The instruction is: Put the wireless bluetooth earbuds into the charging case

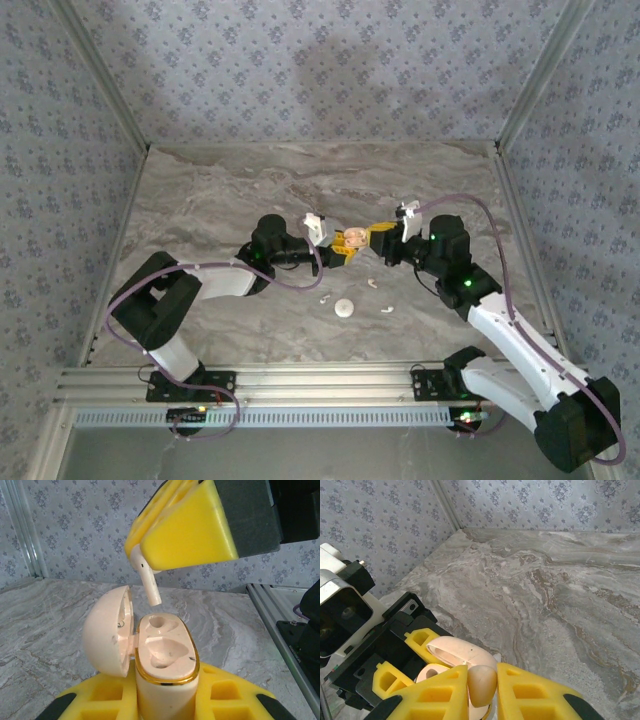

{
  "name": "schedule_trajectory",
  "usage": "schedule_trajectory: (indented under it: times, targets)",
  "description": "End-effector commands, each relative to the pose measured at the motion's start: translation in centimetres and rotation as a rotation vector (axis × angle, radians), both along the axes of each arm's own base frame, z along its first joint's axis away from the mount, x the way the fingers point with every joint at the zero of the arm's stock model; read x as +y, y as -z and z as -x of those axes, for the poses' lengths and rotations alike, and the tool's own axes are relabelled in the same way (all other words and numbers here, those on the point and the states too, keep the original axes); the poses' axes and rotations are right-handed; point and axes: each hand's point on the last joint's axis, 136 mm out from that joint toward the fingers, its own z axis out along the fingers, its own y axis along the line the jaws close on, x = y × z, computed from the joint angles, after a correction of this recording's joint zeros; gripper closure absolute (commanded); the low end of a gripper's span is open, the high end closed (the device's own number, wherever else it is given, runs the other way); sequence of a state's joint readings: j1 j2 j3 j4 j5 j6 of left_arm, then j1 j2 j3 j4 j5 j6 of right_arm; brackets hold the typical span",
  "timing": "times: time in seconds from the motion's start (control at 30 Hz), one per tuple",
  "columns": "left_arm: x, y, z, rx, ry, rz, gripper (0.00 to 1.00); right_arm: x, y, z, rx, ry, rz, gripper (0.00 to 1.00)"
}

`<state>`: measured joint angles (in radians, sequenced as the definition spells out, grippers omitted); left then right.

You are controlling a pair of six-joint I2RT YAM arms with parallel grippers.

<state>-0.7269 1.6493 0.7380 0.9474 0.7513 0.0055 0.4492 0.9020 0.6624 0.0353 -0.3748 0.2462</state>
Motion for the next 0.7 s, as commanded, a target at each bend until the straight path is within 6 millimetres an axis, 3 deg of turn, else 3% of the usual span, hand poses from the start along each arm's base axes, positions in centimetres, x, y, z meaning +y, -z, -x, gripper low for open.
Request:
schedule_trajectory:
  times: [0.0, 0.3, 0.67]
  targets:
    - [-0.1, -3.5, 0.4, -0.074, 0.02, 0.081, 0.81, 0.4, 0.2, 0.4, -0.001, -0.027, -0.006, 0.8]
    - [-0.1, -3.8, 0.4, -0.074, 0.017, 0.093, 0.81, 0.3, 1.4, 0.7, 0.027, -0.025, 0.024, 0.8]
    - [0.0, -3.8, 0.6, -0.08, 0.023, 0.091, 0.81, -0.3, 0.9, -0.1, -0.007, 0.026, 0.054, 0.8]
